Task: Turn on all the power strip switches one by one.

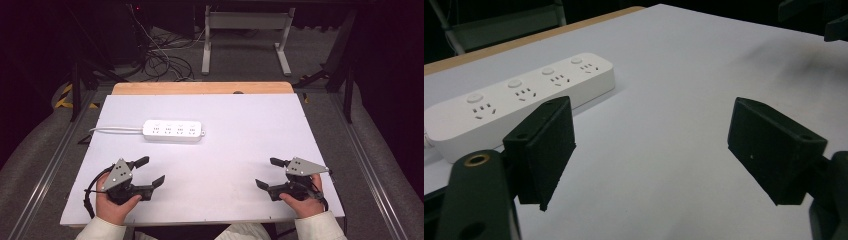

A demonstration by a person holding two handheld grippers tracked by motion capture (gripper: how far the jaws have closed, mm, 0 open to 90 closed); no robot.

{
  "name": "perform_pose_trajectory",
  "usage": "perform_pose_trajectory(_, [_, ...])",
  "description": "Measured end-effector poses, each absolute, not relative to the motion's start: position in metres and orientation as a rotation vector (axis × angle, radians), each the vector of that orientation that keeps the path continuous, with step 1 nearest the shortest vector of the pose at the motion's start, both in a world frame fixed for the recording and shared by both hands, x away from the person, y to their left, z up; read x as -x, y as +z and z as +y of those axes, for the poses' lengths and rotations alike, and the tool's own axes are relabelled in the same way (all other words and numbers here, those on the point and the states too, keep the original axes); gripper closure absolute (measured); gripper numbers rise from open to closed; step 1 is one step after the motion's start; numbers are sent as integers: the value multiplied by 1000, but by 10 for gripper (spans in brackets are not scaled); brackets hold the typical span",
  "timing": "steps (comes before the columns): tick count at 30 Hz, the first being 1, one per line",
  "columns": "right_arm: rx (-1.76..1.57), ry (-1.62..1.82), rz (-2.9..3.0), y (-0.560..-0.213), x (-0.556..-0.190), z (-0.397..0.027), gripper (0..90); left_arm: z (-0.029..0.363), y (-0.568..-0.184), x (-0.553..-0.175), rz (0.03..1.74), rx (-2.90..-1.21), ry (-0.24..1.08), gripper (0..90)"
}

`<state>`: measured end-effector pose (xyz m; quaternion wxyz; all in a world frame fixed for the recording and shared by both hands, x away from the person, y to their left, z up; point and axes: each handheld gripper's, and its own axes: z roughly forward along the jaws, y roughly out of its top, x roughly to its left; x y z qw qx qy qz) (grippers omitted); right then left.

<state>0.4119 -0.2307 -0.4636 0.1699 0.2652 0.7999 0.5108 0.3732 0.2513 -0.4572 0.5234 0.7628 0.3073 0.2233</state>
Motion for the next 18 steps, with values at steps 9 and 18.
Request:
perform_pose_trajectory(9, [-736,1445,2282,-465,-412,-230,121,250,-450,-373,715,-1875,561,253])
perform_pose_trajectory(18, [-736,1448,2291,-466,-412,-229,177,252,-443,-373,726,-1871,492,344])
